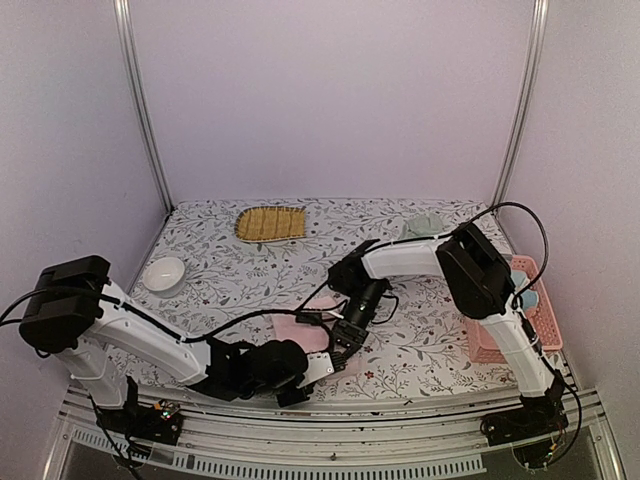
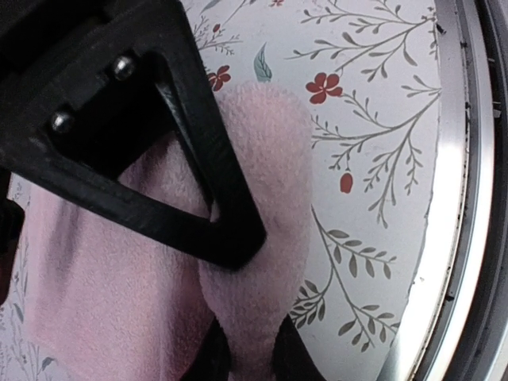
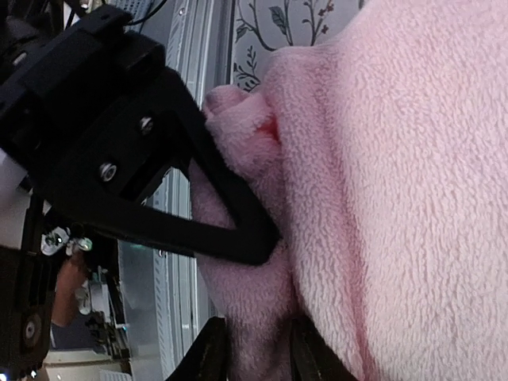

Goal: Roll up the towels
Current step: Roll the towel at the center of the board.

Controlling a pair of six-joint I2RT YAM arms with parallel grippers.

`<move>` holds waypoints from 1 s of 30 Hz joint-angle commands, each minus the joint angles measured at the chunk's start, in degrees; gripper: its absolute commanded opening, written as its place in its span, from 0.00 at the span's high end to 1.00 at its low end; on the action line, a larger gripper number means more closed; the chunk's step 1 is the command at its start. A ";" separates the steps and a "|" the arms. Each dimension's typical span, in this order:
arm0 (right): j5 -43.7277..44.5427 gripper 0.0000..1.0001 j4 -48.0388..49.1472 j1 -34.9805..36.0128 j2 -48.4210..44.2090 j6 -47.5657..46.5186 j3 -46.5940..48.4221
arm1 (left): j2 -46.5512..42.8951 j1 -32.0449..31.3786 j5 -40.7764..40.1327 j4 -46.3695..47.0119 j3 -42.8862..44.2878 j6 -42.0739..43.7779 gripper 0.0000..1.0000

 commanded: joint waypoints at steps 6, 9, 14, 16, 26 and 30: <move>-0.13 0.65 1.70 -4.53 -2.85 -0.95 9.01 | 0.19 -0.77 4.37 -0.19 0.33 0.13 0.96; 4.14 0.67 6.33 -4.51 2.07 6.07 13.44 | 0.75 -0.77 4.42 0.27 0.72 0.47 0.96; 13.69 0.70 10.29 -4.63 5.92 12.29 14.77 | 0.02 -0.77 4.81 -0.41 1.07 -0.01 0.96; 18.53 0.72 11.73 -5.36 6.72 14.75 14.56 | -0.78 -0.72 5.09 -0.78 0.90 -0.37 0.96; 28.66 0.75 16.17 -9.34 8.55 19.89 14.57 | -0.45 -0.34 11.87 -1.32 0.76 -1.44 0.99; 24.66 0.74 14.29 -9.37 8.49 18.70 16.09 | 0.42 3.04 17.38 -1.23 1.00 -4.13 0.99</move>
